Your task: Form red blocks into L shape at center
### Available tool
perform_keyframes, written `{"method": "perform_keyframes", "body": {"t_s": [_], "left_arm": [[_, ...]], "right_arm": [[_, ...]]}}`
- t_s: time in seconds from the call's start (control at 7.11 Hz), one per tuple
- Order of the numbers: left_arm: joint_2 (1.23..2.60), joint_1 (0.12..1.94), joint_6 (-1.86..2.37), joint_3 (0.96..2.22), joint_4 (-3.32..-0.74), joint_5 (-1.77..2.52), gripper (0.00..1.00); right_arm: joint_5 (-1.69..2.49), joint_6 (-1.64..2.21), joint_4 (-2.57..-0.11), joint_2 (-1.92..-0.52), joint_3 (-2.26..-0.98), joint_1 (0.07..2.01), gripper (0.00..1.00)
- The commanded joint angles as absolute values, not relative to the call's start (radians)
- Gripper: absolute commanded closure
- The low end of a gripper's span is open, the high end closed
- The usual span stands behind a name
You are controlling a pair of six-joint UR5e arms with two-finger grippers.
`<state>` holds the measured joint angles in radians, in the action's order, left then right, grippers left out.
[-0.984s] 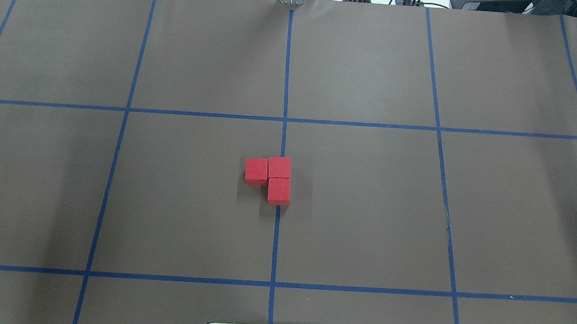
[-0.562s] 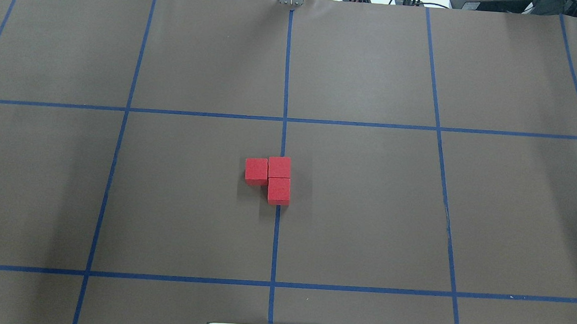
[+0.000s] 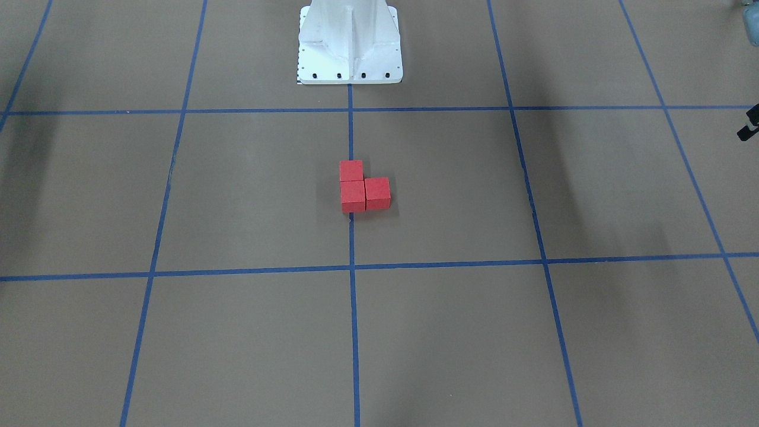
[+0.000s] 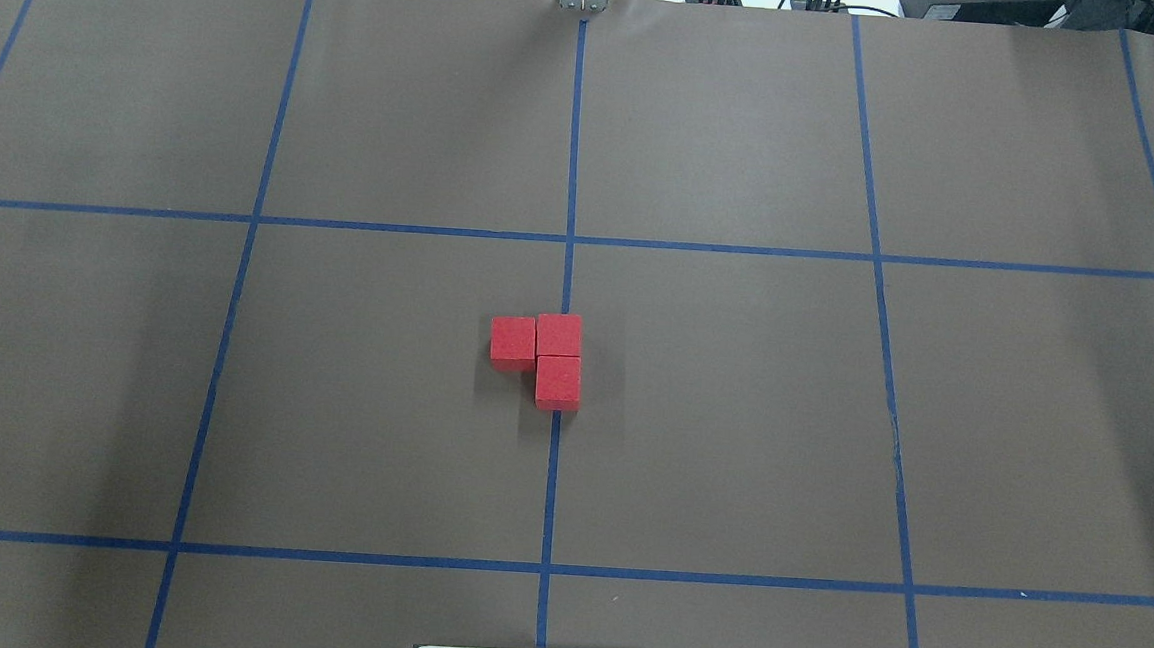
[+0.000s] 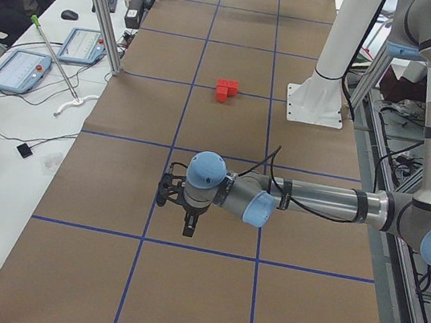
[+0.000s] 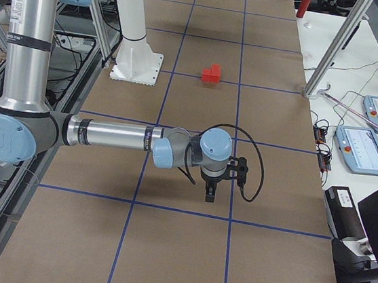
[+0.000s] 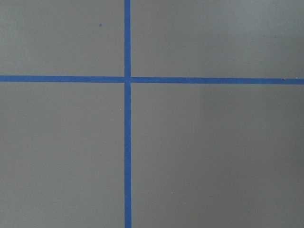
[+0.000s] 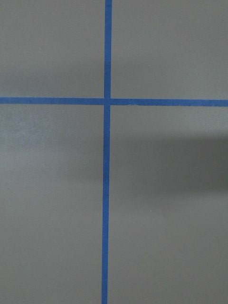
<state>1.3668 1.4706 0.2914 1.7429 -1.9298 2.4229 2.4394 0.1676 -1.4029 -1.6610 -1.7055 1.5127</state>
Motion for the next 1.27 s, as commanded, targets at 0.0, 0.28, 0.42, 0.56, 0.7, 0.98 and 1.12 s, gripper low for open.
{"method": "perform_keyframes", "body": {"t_s": [0.0, 0.28, 0.42, 0.56, 0.7, 0.98, 1.12], "left_arm": [[1.368, 1.466, 0.291, 1.741, -1.93, 2.421, 0.0], [1.368, 1.466, 0.285, 1.711, -1.93, 2.407, 0.0], [1.368, 1.466, 0.281, 1.709, -1.931, 2.323, 0.0], [1.37, 1.466, 0.279, 1.707, -1.93, 2.272, 0.0], [1.37, 1.466, 0.281, 1.709, -1.928, 2.229, 0.0], [1.4, 1.466, 0.293, 1.703, -1.884, 2.22, 0.0], [1.446, 1.466, 0.291, 1.703, -1.771, 2.224, 0.0]], "right_arm": [[2.441, 0.164, -1.404, -1.686, -1.749, 1.514, 0.01], [2.37, 0.163, -1.402, -1.707, -1.755, 1.514, 0.01], [2.315, 0.161, -1.402, -1.706, -1.755, 1.513, 0.01], [2.298, 0.161, -1.404, -1.701, -1.753, 1.513, 0.01], [2.281, 0.161, -1.405, -1.701, -1.753, 1.511, 0.01], [2.287, 0.161, -1.405, -1.706, -1.753, 1.511, 0.01], [2.287, 0.161, -1.405, -1.706, -1.752, 1.511, 0.01]]}}
